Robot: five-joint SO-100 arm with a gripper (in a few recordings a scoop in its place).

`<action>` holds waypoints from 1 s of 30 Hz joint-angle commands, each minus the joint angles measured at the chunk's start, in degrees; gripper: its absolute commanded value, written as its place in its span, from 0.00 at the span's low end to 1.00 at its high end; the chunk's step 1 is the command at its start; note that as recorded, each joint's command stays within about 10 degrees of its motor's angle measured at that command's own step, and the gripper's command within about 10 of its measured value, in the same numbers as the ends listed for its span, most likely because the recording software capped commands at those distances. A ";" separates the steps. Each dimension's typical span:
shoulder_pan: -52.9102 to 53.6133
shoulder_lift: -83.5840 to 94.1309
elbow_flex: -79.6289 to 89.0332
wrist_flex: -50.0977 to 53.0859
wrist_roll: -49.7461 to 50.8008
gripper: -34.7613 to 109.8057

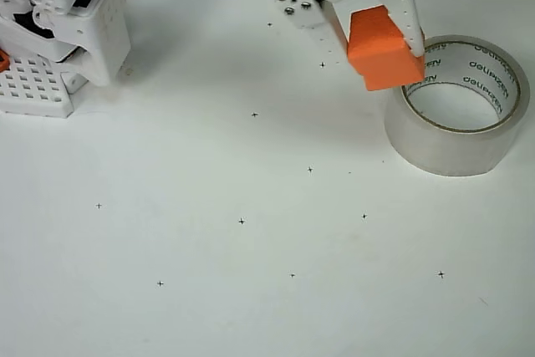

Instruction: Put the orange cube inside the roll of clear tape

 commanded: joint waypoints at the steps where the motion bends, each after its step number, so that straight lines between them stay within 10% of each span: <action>1: -2.55 -2.20 -9.14 0.35 -0.97 0.32; 30: -8.96 -19.95 -22.94 0.09 -1.05 0.32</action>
